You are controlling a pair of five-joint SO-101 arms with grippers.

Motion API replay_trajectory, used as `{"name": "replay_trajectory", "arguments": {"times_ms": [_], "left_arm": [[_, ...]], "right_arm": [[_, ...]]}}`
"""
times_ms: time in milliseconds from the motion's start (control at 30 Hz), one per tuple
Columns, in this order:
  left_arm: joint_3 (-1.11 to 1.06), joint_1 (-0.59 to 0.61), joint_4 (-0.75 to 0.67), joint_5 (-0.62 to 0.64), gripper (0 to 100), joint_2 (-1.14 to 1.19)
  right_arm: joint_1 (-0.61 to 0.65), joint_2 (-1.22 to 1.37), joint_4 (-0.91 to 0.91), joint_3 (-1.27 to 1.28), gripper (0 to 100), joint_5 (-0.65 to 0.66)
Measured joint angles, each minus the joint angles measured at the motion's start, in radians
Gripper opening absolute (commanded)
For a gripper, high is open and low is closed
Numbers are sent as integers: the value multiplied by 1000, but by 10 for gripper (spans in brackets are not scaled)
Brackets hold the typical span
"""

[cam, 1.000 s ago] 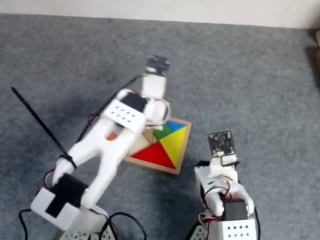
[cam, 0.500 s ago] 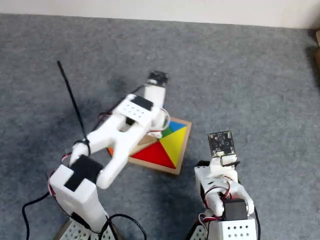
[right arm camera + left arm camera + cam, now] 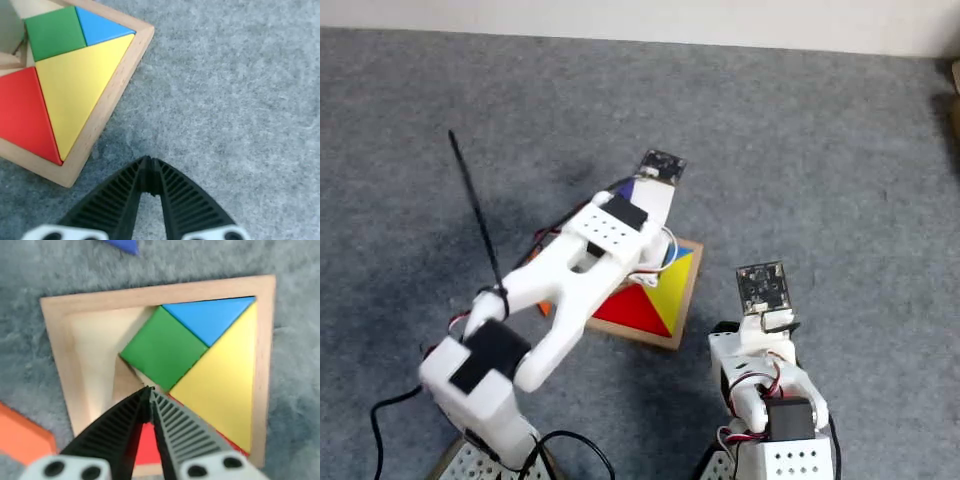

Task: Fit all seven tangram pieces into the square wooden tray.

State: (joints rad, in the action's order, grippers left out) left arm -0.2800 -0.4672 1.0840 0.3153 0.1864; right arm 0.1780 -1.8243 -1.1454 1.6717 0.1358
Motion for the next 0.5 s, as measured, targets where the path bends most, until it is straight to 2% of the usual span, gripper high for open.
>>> {"name": "replay_trajectory", "arguments": {"times_ms": [300,400,500], "left_arm": [[2,57,80,-6,6,-170],[-34,109,80,-60,6,-176],[-123,140,18,-95,6,-178]], "right_arm": [[0,0,0,0,5,0],[0,0,0,0,5,0],[0,0,0,0,5,0]]}}
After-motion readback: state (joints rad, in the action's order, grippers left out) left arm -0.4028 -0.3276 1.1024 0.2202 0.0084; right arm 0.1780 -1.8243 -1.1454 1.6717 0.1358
